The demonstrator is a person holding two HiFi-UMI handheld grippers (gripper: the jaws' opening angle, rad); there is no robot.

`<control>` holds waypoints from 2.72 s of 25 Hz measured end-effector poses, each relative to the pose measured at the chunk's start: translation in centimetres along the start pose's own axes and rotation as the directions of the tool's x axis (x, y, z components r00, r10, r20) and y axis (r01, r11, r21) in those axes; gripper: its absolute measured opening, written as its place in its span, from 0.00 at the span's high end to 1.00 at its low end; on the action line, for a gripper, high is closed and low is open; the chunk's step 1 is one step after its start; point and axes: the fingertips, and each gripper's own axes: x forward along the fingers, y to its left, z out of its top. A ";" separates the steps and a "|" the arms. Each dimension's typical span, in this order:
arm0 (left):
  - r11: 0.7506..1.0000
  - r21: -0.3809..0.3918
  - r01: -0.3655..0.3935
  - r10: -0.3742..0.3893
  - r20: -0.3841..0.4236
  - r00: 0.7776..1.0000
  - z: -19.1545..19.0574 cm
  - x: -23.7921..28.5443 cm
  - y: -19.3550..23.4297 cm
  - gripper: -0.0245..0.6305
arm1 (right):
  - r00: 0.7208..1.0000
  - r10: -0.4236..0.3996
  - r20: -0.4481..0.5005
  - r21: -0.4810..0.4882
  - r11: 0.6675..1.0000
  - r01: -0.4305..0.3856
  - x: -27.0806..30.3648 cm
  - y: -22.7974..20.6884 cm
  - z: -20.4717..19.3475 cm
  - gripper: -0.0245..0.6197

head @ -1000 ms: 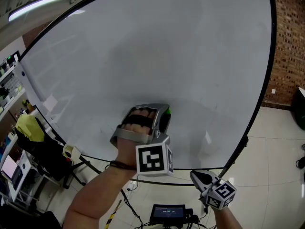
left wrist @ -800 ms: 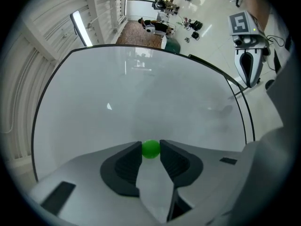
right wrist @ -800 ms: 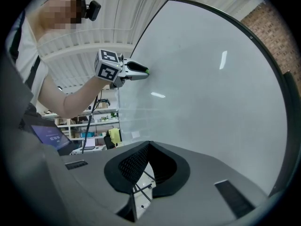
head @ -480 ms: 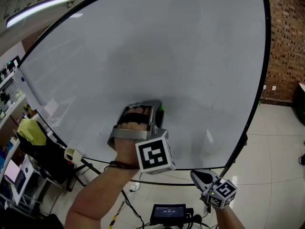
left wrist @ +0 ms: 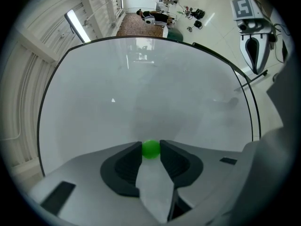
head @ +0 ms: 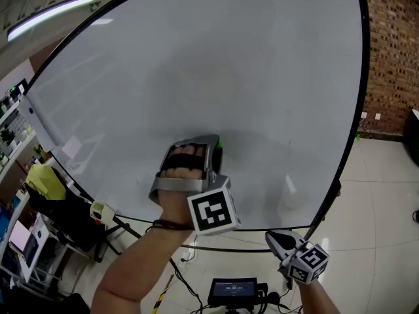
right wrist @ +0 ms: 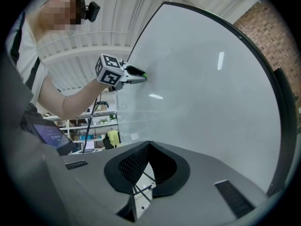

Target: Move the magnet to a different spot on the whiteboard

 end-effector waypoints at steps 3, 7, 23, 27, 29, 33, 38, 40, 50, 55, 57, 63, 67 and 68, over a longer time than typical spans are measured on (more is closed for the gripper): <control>1.000 0.001 0.004 -0.004 0.003 1.000 -0.1 0.0 0.0 0.72 | 1.000 0.002 0.000 0.010 1.000 -0.002 0.0 0.0 0.0 0.92; 1.000 -0.005 0.006 -0.006 0.019 1.000 -0.1 0.0 -0.1 0.72 | 1.000 0.001 -0.003 0.009 1.000 -0.001 0.0 0.0 -0.2 0.92; 0.995 -0.038 -0.091 0.093 0.070 0.993 -1.1 -1.7 0.2 0.68 | 1.000 -0.005 0.000 -0.002 1.000 0.005 -0.5 0.6 0.0 0.92; 0.987 -0.152 -0.049 0.067 0.117 0.991 -2.4 -2.5 -0.5 0.68 | 1.000 -0.003 -0.022 -0.006 1.000 0.003 -0.1 1.7 -0.7 0.92; 0.961 -0.276 0.022 0.027 0.173 0.985 -2.8 -2.7 -1.1 0.68 | 1.000 -0.004 -0.027 -0.009 1.000 0.004 -0.3 2.0 -0.6 0.92; 0.864 -0.466 0.190 -0.061 0.278 0.959 -3.6 -4.1 -3.4 0.68 | 0.999 -0.009 -0.041 -0.023 1.000 0.008 -0.8 3.1 -0.8 0.92; 0.731 -0.574 0.369 -0.164 0.376 0.912 -4.5 -6.7 -9.0 0.69 | 0.998 -0.022 -0.053 -0.034 0.999 0.020 -1.0 4.9 -1.1 0.92; 0.639 -0.623 0.451 -0.202 0.430 0.880 -4.9 -8.0 -11.7 0.73 | 0.998 -0.027 -0.055 -0.036 0.999 0.025 -1.1 5.8 -1.3 0.92; 0.220 -0.779 0.587 -0.132 0.572 0.809 -9.6 -13.8 -19.6 0.81 | 0.996 -0.075 -0.055 -0.056 0.996 0.072 -1.9 10.1 -2.4 0.92; 0.067 -0.787 0.613 -0.088 0.608 0.789 -10.9 -16.6 -22.3 0.85 | 0.994 -0.095 -0.055 -0.059 0.994 0.092 -2.4 12.2 -2.9 0.92; -0.020 -0.776 0.631 -0.074 0.630 0.773 -11.2 -17.9 -23.9 0.86 | 0.993 -0.106 -0.055 -0.057 0.993 0.103 -2.9 13.1 -3.2 0.92; -0.136 -0.735 0.664 -0.066 0.676 0.734 -12.0 -21.2 -28.4 0.91 | 0.989 -0.132 -0.062 -0.057 0.990 0.128 -3.9 15.2 -4.6 0.92; -0.168 -0.697 0.697 -0.052 0.713 0.700 -11.9 -23.8 -30.1 0.92 | 0.989 -0.132 -0.060 -0.050 0.990 0.129 -4.6 16.9 -5.2 0.92; -0.169 -0.689 0.705 -0.056 0.721 0.691 -11.8 -24.2 -30.7 0.92 | 0.990 -0.132 -0.056 -0.051 0.990 0.129 -4.7 17.2 -5.3 0.92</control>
